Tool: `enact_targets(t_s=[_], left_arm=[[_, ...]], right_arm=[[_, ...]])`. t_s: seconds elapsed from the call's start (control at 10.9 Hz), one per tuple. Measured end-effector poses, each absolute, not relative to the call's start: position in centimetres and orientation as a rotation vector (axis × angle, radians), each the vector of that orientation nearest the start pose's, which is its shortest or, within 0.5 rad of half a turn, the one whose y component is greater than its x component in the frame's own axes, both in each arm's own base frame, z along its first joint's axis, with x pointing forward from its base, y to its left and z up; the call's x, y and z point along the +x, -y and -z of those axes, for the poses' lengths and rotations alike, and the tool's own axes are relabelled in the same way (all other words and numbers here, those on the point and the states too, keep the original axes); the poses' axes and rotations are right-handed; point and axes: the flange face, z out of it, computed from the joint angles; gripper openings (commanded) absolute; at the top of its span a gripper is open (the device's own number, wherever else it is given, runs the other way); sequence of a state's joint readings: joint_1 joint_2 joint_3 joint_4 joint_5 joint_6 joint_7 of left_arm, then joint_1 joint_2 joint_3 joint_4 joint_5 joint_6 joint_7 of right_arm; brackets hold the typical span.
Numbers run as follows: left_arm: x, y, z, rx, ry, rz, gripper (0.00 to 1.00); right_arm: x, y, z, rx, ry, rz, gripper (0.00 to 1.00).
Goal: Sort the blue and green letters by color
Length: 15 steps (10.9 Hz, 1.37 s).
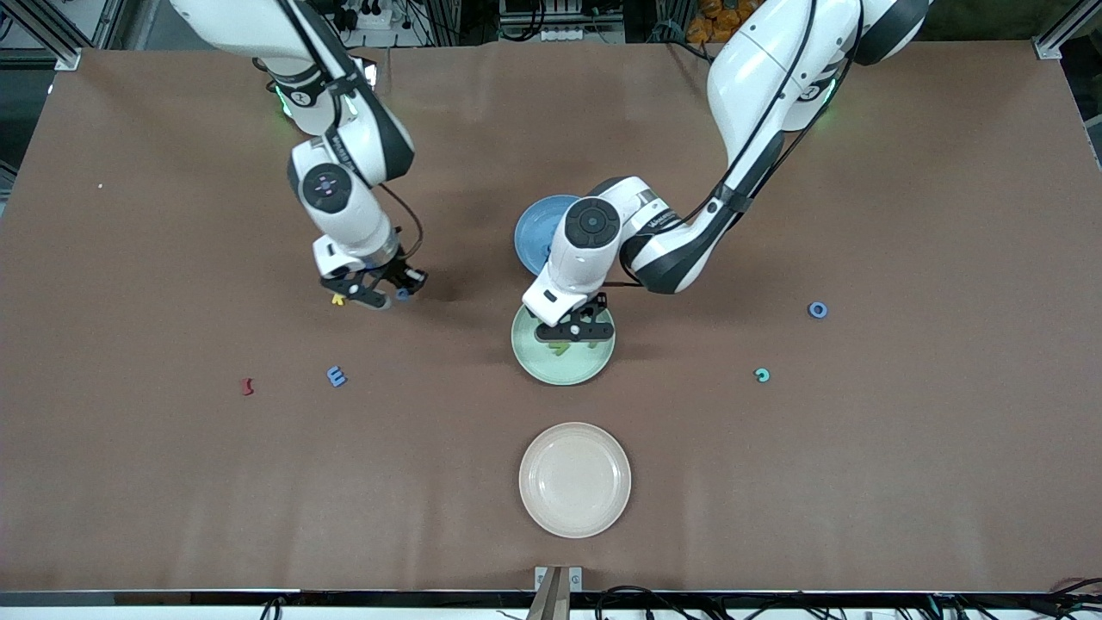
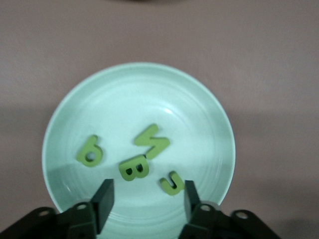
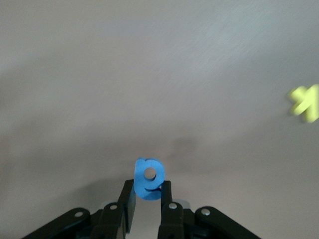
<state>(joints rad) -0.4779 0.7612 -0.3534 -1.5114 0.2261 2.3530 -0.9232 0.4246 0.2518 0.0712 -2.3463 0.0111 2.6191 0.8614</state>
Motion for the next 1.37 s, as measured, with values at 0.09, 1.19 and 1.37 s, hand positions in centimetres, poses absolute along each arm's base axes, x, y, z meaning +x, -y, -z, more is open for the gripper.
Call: enact_targets(t_s=[0.09,1.19,1.37], left_arm=[[53.4,49.5,-26.1,-3.290,0.104,0.099,1.00],[59.2,30.1,-53.4,-3.072,0.160,0.394,1.00],[59.9,26.7,-55.5,-3.083,0.034,0.398,1.00]], right_arm=[[44.5,-27.0,-23.0,-3.047,-0.560,-0.001,0.00],[35.9,-51.5,-21.6,-3.047,-0.591,-0.128,1.00],[36.2,-51.6,-21.4,-3.044,-0.612,-0.129,1.00]])
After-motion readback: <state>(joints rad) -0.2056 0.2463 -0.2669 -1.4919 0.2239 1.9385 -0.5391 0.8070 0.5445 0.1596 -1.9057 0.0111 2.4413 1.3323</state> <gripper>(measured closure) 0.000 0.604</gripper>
